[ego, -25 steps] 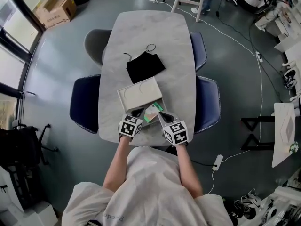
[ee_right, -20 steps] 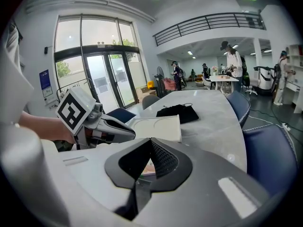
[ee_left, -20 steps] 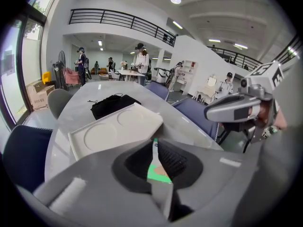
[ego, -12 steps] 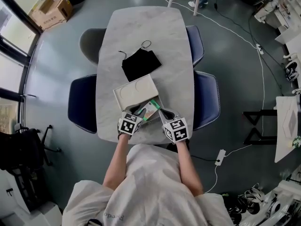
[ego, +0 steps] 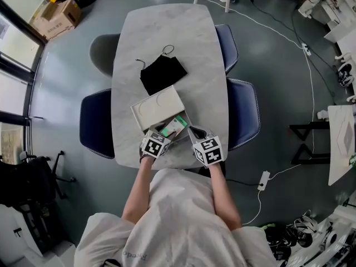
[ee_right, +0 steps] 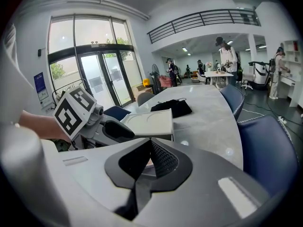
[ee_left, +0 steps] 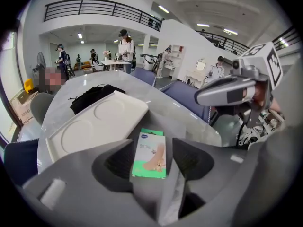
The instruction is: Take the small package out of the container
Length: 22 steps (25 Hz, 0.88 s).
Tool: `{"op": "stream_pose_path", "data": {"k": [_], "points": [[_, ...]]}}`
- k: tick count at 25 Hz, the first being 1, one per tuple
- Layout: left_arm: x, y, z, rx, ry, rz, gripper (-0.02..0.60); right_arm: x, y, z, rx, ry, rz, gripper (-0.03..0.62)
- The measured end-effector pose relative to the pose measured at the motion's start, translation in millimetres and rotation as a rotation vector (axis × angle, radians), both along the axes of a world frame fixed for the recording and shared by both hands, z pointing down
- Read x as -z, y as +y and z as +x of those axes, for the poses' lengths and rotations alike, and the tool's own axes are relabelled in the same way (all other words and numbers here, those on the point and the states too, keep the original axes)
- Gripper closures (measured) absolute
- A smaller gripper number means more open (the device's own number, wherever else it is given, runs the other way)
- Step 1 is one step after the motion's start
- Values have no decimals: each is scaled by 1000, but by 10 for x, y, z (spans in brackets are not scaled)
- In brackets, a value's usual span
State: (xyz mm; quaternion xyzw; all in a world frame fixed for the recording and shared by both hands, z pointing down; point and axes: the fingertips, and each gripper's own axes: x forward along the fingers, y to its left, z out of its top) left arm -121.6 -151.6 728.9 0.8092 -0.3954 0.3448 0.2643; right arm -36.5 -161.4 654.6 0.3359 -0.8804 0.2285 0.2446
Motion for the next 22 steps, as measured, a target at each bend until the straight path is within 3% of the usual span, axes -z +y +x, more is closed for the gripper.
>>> {"op": "stream_pose_path", "data": {"k": [9,22], "points": [[-159,-20,23,-27,-55,-45,287,-28,-30,134,-15,6,-12,591],[-331,-27,164,-26,-80,-130,251,-89,-121,305,-1,12,-34,591]]}}
